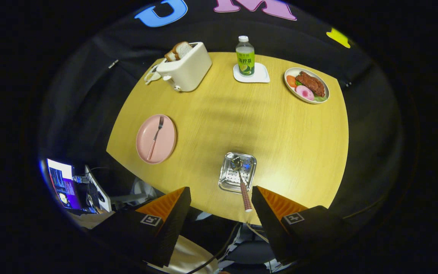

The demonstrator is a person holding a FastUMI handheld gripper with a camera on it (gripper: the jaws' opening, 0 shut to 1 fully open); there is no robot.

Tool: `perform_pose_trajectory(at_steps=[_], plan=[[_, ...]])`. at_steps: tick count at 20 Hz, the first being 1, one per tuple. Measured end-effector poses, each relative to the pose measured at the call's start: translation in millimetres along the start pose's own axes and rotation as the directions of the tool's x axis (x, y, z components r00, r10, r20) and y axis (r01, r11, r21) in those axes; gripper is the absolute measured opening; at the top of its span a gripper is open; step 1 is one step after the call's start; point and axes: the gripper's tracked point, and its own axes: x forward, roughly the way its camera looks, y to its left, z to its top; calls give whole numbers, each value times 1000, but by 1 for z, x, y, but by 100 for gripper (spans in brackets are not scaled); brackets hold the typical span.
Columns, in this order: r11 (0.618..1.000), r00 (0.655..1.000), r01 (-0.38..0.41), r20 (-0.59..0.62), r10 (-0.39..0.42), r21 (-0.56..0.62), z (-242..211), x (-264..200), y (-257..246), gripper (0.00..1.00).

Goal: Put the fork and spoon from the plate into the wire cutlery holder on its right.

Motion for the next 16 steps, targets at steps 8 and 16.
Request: perform_pose_trajectory(at_steps=[8, 16], plan=[[1000, 952, 13, 306, -9, -11, 38, -10, 68, 99], [997, 953, -32, 298, 53, -74, 51, 56, 154, 100]])
